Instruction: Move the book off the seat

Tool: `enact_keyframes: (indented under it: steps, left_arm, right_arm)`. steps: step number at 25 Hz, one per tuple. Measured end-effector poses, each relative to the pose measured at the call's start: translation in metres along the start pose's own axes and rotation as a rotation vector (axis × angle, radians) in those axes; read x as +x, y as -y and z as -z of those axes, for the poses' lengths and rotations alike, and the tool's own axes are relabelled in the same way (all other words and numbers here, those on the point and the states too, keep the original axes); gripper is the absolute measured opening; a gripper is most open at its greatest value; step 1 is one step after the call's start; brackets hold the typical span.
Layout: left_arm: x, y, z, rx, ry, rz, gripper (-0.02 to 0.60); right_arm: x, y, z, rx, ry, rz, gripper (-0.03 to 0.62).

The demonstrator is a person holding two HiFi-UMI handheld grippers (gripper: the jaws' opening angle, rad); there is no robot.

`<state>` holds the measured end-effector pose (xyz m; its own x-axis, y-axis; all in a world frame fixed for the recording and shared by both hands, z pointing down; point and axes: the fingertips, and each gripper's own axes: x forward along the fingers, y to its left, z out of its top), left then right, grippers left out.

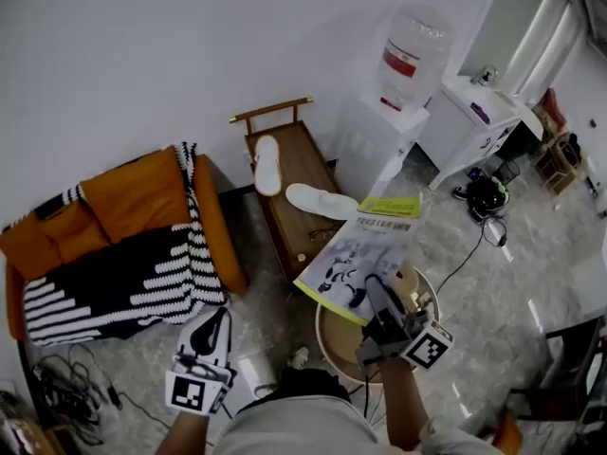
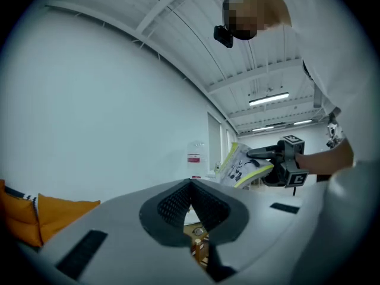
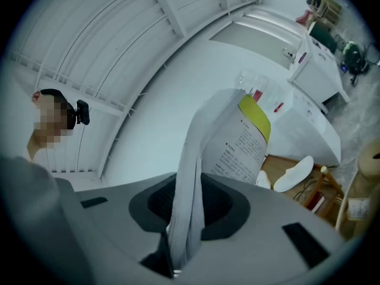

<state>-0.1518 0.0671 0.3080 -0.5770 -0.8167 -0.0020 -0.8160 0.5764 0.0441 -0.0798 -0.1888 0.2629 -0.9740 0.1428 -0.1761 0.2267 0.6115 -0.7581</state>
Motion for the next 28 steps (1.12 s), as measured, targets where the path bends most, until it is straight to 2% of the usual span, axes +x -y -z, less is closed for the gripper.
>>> enact_keyframes:
  steps: [5,8,12,16,23,28]
  left_arm:
    - [0.06,0.049,-0.007,0.024,-0.025,0.128,0.017]
    - [0.097,0.063,0.001,0.017,-0.032,0.215,0.017]
    - [0.131,0.098,0.01,-0.008,-0.037,0.357,0.017]
    - [0.152,0.132,0.01,-0.013,-0.044,0.543,0.017]
    - [0.154,0.156,0.015,-0.06,-0.07,0.837,0.017]
    - [0.149,0.169,0.035,-0.092,-0.109,0.965,0.017]
  right_arm:
    - [-0.045,0.026,-0.053,-0.023,0.091,0.052,0.091]
    - [-0.056,0.043,-0.063,-0.022,0.149,0.077,0.091]
    - [-0.084,0.043,-0.065,-0.04,0.203,0.147,0.091]
    - [-0.117,0.033,-0.054,-0.048,0.281,0.252,0.091]
    - [-0.168,-0.009,-0.019,-0.05,0.482,0.469,0.091]
    - [-0.2,-0.033,0.002,-0.046,0.589,0.591,0.091]
